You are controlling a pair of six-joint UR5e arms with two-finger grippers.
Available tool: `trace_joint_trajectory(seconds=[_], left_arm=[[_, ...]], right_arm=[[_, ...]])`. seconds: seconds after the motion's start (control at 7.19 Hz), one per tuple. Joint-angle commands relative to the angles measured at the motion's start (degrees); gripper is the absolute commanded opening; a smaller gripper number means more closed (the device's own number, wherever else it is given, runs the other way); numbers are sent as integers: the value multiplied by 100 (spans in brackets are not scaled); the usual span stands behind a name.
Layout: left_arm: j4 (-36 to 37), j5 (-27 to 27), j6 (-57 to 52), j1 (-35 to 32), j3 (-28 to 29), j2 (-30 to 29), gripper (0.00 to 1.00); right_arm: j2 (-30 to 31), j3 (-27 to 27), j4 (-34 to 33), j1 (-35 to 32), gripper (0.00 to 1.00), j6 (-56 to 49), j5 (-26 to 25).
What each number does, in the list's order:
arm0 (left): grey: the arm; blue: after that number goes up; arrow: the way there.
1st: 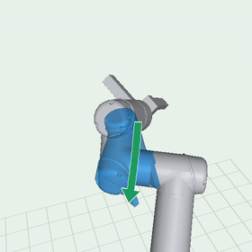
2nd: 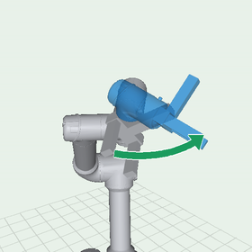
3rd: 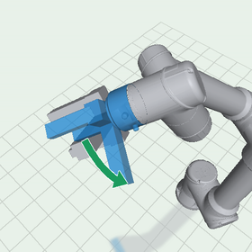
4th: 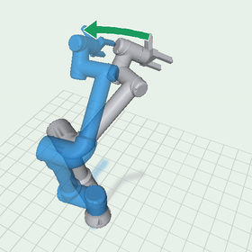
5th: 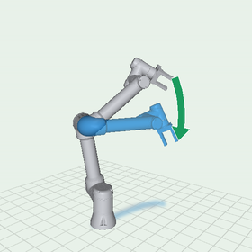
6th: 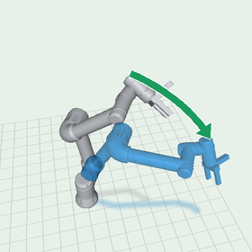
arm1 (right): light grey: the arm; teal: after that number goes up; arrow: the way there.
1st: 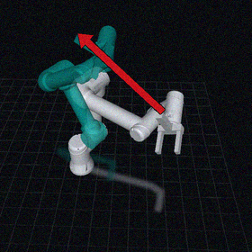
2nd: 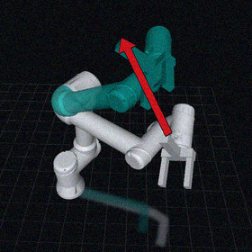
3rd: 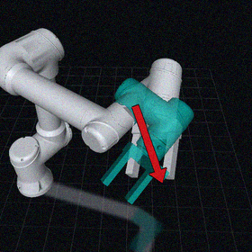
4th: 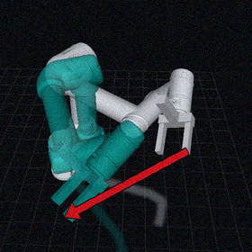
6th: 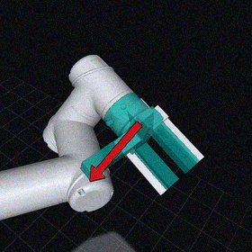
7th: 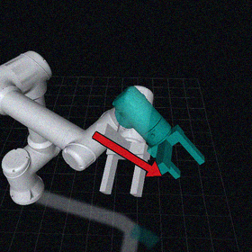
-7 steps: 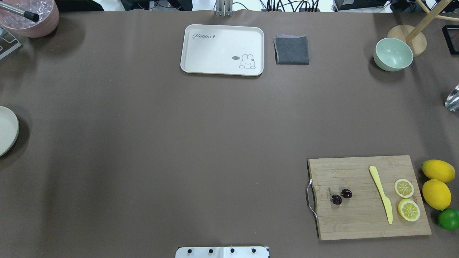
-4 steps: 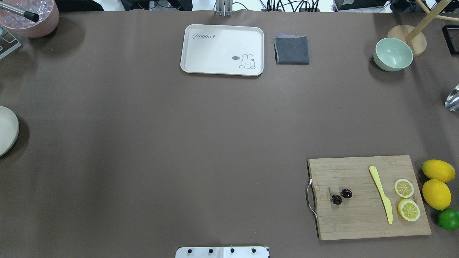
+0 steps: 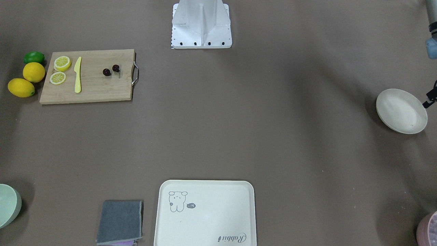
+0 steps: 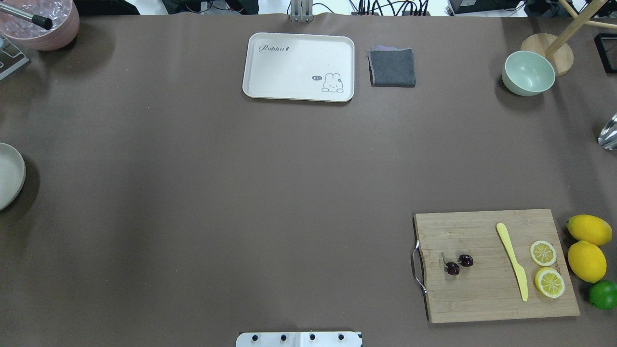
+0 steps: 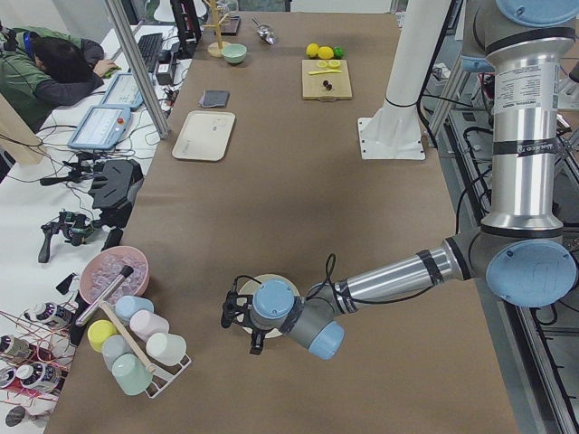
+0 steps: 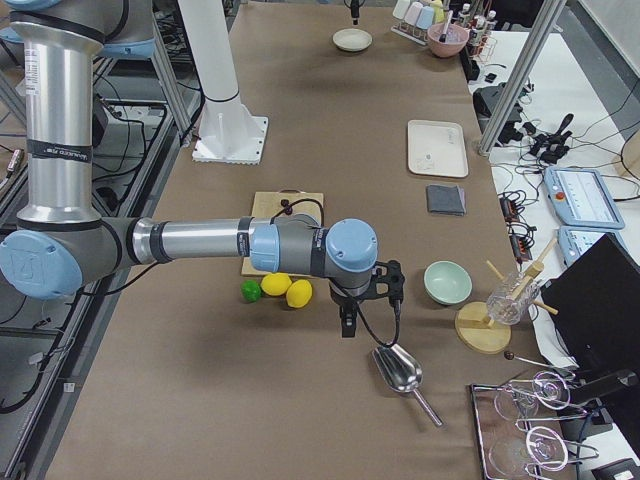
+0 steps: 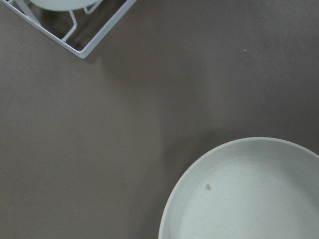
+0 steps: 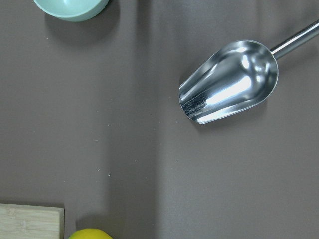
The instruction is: Place red cherry on plate
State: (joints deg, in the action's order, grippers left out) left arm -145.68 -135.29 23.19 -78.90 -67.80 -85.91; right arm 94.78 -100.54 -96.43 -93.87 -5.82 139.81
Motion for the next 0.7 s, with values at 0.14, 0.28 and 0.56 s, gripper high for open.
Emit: trace_joint_trajectory(seconds=[0.14,0.28,0.56], left_arm=[[-39,11,28,358,170,21,98],[-39,11,2,367,170,21,95],[-30,3,-25,367,240,21,92]], right_arm=[[-20,-1,1,0,100,-7,2],[-29,-1,1,0,100,-7,2],[-29,-1,1,0,100,2,2]])
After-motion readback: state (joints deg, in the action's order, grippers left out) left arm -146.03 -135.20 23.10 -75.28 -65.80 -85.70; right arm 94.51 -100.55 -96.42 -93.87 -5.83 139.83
